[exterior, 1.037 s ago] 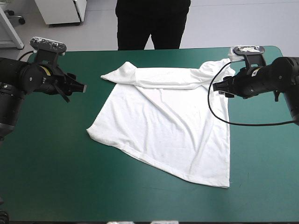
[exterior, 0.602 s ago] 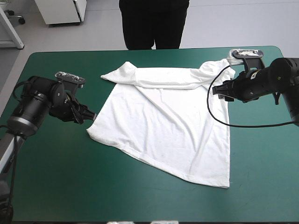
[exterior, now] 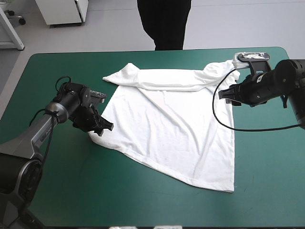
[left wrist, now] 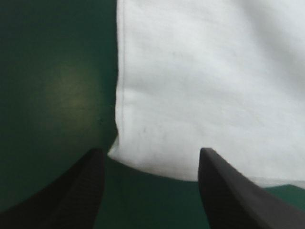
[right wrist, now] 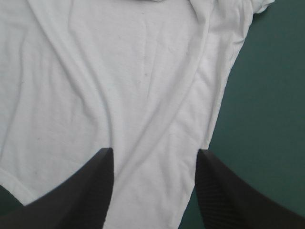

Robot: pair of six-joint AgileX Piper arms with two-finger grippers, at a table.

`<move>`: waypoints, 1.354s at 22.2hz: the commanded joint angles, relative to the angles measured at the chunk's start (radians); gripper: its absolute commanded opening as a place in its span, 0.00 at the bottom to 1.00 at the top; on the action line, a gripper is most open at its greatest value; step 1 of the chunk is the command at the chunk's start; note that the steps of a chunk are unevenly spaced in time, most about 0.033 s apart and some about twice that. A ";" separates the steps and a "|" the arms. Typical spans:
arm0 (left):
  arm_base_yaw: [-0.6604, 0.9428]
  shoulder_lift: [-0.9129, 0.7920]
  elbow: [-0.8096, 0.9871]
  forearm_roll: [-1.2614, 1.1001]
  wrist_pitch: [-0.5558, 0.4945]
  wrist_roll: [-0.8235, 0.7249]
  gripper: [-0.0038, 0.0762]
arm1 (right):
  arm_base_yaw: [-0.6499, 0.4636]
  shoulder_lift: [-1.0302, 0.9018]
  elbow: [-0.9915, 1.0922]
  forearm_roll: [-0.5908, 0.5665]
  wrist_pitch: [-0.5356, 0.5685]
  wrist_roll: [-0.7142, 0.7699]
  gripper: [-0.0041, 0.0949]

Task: Fold the cloth

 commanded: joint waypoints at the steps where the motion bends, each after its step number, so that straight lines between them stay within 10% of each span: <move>1: 0.037 -0.013 -0.024 -0.006 -0.019 0.002 0.58 | 0.002 -0.036 -0.026 0.004 -0.020 -0.005 0.53; 8: 0.087 0.102 -0.024 -0.149 -0.036 0.138 0.56 | 0.002 -0.036 -0.026 0.008 -0.029 -0.001 0.53; 14: 0.087 0.150 -0.024 -0.152 -0.016 0.136 0.04 | 0.002 -0.036 -0.026 0.008 -0.004 0.012 0.53; 22: 0.087 0.150 -0.024 -0.152 -0.003 0.136 0.04 | 0.040 -0.097 0.114 -0.017 0.000 0.131 0.53; 30: 0.087 0.150 -0.024 -0.153 -0.004 0.136 0.04 | 0.337 -0.199 0.537 -0.245 -0.031 0.491 0.58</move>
